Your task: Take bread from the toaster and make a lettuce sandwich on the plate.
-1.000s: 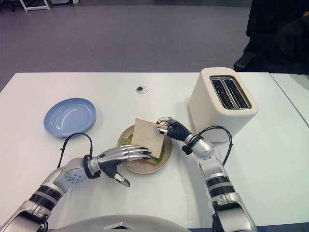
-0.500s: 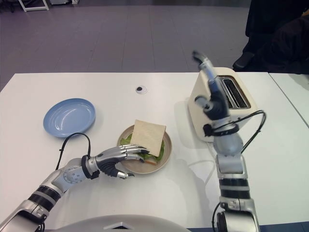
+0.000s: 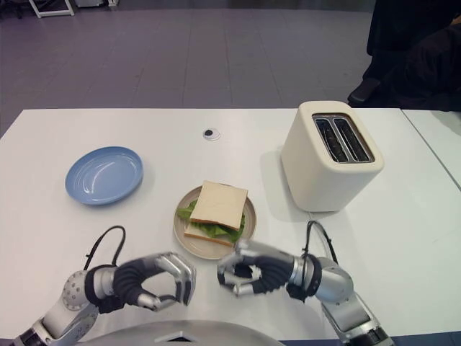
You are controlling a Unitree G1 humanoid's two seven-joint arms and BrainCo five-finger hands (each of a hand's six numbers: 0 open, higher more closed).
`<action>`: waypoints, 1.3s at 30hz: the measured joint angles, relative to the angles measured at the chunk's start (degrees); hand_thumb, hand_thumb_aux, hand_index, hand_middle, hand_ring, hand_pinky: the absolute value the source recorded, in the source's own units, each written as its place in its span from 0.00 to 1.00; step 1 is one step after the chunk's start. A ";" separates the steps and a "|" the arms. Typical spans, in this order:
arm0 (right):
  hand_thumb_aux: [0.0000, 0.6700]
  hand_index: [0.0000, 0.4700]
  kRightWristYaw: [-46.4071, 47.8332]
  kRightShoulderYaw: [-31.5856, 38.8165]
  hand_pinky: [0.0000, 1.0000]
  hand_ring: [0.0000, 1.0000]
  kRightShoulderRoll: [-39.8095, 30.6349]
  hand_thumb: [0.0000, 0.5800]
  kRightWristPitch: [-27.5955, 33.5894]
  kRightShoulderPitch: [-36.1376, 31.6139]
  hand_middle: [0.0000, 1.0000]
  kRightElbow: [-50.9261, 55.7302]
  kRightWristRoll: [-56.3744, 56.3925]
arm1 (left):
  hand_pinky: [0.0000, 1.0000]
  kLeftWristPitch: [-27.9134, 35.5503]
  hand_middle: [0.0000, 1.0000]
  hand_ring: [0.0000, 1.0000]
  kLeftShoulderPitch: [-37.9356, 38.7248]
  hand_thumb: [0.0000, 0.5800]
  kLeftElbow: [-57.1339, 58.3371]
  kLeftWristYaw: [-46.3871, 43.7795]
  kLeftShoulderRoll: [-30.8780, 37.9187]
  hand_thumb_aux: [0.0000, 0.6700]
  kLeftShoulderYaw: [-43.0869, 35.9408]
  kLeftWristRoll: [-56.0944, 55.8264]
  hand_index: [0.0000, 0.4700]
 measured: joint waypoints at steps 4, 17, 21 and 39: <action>1.00 1.00 -3.06 1.37 1.00 1.00 2.87 1.00 -0.53 -3.48 1.00 8.61 -13.13 | 0.90 1.73 0.90 0.90 -1.94 1.00 8.44 6.62 -7.61 1.00 -0.01 16.36 1.00; 1.00 1.00 -50.48 -3.25 1.00 1.00 19.64 1.00 14.63 -29.33 1.00 40.71 -43.88 | 0.93 4.46 0.93 0.93 -31.39 1.00 44.69 48.11 -30.40 1.00 5.57 45.45 1.00; 1.00 1.00 -55.51 -3.19 1.00 1.00 21.21 1.00 14.70 -31.35 1.00 45.50 -43.58 | 0.55 1.97 0.55 0.55 -34.09 1.00 52.60 54.36 -30.26 1.00 9.89 45.61 1.00; 0.00 0.00 -69.59 -18.78 0.00 0.00 29.64 0.00 0.68 -29.91 0.00 41.42 -25.00 | 0.00 -20.66 0.00 0.00 -27.76 0.00 41.83 51.16 -34.54 0.00 30.98 20.90 0.00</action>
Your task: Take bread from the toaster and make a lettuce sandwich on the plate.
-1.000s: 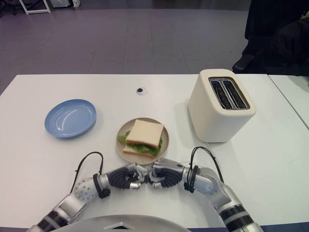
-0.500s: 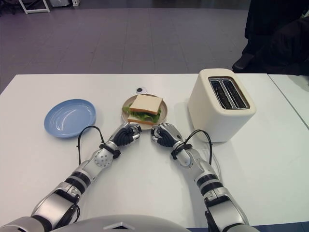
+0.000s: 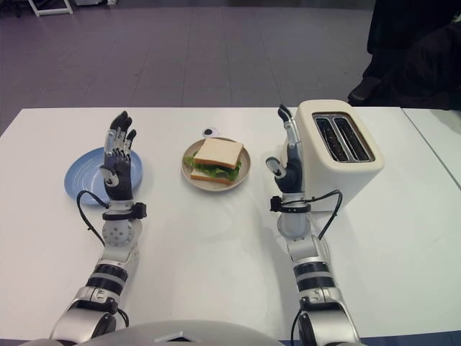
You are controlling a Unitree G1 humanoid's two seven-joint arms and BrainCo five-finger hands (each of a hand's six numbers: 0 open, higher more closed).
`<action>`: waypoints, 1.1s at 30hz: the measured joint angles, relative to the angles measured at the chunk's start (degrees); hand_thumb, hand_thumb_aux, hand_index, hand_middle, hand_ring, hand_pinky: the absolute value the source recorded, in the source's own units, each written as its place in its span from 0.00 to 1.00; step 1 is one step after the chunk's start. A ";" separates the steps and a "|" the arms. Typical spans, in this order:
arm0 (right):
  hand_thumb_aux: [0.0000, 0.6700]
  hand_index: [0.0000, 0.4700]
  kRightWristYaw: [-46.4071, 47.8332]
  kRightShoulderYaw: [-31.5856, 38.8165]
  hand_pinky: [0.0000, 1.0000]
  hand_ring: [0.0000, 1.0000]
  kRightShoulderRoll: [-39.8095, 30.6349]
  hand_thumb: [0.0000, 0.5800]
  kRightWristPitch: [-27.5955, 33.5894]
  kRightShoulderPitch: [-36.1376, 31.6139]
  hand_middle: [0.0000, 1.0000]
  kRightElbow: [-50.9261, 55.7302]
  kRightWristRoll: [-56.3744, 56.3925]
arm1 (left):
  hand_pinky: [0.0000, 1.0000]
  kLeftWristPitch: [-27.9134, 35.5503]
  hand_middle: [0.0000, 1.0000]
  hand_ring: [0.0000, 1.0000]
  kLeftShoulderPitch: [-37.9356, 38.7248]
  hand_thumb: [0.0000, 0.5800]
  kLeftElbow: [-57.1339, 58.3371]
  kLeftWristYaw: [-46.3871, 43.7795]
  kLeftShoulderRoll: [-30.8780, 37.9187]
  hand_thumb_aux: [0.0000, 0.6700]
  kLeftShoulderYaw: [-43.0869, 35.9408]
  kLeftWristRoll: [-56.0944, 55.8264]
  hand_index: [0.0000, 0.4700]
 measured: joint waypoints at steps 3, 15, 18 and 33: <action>0.00 0.00 -3.53 1.14 0.00 0.00 0.91 0.00 -5.25 -0.71 0.00 6.97 -2.32 | 0.00 -2.03 0.00 0.00 0.27 0.00 4.08 -0.08 -0.08 0.00 1.96 1.82 0.00; 0.00 0.00 -13.63 2.85 0.00 0.00 0.28 0.00 -15.23 -4.58 0.00 15.65 -9.84 | 0.00 -5.24 0.00 0.00 -2.55 0.00 9.01 2.98 -2.21 0.00 6.28 7.08 0.00; 0.00 0.00 -16.18 3.37 0.00 0.00 0.23 0.00 -16.01 -4.92 0.00 16.28 -11.95 | 0.00 -5.65 0.00 0.00 -3.41 0.00 10.65 3.07 -2.28 0.00 6.36 8.20 0.00; 0.00 0.00 -18.23 6.23 0.00 0.00 -0.02 0.00 -18.56 -4.04 0.00 14.39 -14.14 | 0.00 -4.71 0.00 0.00 -0.64 0.00 6.95 8.18 -2.75 0.00 8.77 11.82 0.00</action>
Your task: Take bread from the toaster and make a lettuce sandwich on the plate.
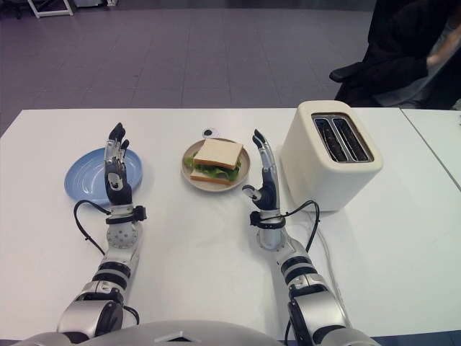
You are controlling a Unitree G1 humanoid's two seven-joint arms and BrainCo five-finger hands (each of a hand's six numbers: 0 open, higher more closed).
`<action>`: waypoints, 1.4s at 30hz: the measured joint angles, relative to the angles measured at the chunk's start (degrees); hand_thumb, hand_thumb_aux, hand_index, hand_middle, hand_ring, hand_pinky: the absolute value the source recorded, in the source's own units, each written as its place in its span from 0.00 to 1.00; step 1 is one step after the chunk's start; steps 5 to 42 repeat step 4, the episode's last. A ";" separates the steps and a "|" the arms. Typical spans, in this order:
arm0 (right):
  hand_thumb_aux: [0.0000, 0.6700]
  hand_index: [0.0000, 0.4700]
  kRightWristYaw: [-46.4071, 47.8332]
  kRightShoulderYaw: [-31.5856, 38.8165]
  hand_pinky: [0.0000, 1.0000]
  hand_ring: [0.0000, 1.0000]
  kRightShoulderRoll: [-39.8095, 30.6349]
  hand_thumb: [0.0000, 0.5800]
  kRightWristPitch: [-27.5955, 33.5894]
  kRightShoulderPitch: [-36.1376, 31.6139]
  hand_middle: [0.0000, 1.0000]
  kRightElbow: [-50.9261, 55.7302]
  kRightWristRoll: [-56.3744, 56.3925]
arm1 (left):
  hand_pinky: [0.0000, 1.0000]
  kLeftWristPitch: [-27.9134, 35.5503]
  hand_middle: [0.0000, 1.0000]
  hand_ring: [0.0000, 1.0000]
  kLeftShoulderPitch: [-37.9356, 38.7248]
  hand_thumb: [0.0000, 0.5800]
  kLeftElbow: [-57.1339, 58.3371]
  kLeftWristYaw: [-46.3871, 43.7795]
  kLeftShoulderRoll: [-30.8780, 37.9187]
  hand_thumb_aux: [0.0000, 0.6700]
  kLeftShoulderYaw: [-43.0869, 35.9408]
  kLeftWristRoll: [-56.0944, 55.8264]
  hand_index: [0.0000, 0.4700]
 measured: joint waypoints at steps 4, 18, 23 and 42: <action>0.00 0.00 0.34 0.08 0.00 0.00 0.12 0.00 0.11 0.84 0.00 -1.42 0.02 | 0.00 1.07 0.00 0.00 1.62 0.00 -2.38 -0.22 -0.02 0.00 -0.25 0.41 0.00; 0.00 0.00 0.34 0.08 0.00 0.00 0.12 0.00 0.11 0.84 0.00 -1.42 0.02 | 0.00 1.07 0.00 0.00 1.62 0.00 -2.38 -0.22 -0.02 0.00 -0.25 0.41 0.00; 0.00 0.00 0.34 0.08 0.00 0.00 0.12 0.00 0.11 0.84 0.00 -1.42 0.02 | 0.00 1.07 0.00 0.00 1.62 0.00 -2.38 -0.22 -0.02 0.00 -0.25 0.41 0.00; 0.00 0.00 0.34 0.08 0.00 0.00 0.12 0.00 0.11 0.84 0.00 -1.42 0.02 | 0.00 1.07 0.00 0.00 1.62 0.00 -2.38 -0.22 -0.02 0.00 -0.25 0.41 0.00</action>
